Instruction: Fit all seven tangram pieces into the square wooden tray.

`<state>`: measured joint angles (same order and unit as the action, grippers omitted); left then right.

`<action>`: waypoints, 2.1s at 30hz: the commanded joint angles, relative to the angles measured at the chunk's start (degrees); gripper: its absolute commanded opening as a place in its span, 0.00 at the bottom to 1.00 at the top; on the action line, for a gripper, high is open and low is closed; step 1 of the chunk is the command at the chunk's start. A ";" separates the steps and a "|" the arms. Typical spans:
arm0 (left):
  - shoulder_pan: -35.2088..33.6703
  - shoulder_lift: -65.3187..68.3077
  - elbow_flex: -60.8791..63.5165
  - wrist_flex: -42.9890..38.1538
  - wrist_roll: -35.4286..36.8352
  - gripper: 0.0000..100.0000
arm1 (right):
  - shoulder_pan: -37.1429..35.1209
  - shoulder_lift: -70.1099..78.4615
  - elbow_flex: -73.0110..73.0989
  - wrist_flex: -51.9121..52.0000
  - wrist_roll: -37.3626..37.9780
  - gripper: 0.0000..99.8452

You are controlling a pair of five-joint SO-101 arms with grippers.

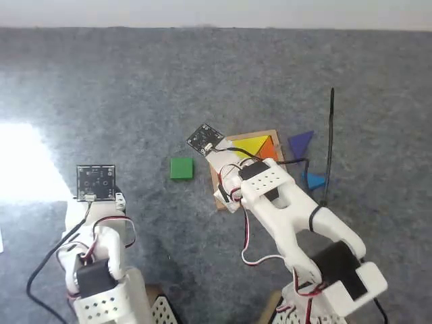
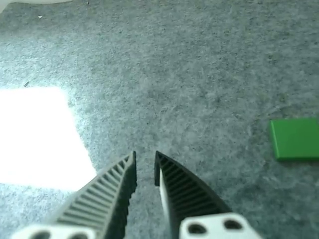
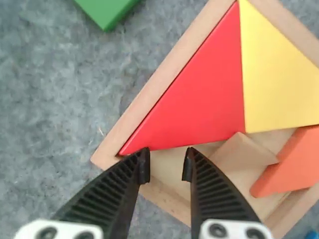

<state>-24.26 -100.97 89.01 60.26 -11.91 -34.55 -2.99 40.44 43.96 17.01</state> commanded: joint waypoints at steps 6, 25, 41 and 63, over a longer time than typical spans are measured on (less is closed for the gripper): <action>0.18 -0.53 -0.48 -0.09 0.44 0.06 | 6.81 0.04 -1.14 -1.01 2.20 0.14; 0.26 -0.44 -0.48 -0.09 0.44 0.06 | 8.66 -0.13 -9.49 0.13 3.43 0.14; 0.26 -0.53 0.13 -0.35 0.53 0.06 | 24.84 -26.51 -2.64 15.96 4.84 0.14; 2.81 -0.62 4.00 -3.78 0.44 0.06 | 31.08 -29.58 14.24 3.91 2.90 0.14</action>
<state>-24.26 -101.14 92.44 58.24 -11.91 -3.34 -29.98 54.95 50.29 20.97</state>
